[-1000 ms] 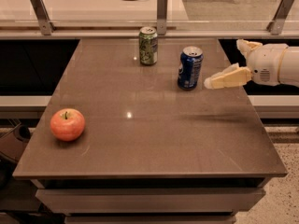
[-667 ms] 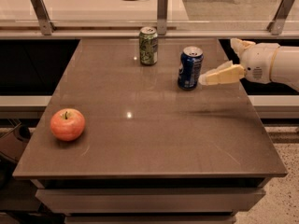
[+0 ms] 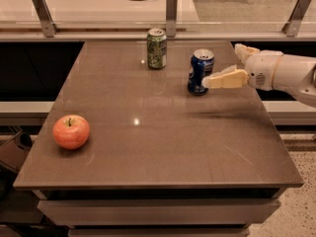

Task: Move pepsi can near apple

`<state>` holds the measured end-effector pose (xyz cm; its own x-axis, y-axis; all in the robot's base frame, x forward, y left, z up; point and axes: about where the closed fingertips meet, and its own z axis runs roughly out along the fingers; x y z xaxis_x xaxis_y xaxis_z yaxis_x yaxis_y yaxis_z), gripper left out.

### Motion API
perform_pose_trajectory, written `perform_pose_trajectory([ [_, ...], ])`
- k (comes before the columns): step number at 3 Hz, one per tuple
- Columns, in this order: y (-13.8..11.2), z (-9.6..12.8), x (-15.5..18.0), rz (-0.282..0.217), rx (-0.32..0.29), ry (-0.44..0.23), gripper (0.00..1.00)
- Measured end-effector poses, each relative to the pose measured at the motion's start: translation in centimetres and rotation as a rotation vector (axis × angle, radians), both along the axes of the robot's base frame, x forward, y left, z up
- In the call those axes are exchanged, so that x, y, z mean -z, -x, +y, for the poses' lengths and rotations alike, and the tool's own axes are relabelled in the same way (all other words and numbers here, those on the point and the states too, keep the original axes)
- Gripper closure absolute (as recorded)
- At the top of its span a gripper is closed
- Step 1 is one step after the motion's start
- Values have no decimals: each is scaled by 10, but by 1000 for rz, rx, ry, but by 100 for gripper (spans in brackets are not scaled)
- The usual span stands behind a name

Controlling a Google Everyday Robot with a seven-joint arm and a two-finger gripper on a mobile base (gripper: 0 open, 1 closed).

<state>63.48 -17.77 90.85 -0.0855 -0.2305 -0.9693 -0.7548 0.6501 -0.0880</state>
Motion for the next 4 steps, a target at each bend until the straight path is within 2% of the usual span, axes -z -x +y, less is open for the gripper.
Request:
perform_pose_trajectory([
  [2,-18,23,4,-10,-52,-57,0],
  [4,-26,35,15,-10,-80,-107,0],
])
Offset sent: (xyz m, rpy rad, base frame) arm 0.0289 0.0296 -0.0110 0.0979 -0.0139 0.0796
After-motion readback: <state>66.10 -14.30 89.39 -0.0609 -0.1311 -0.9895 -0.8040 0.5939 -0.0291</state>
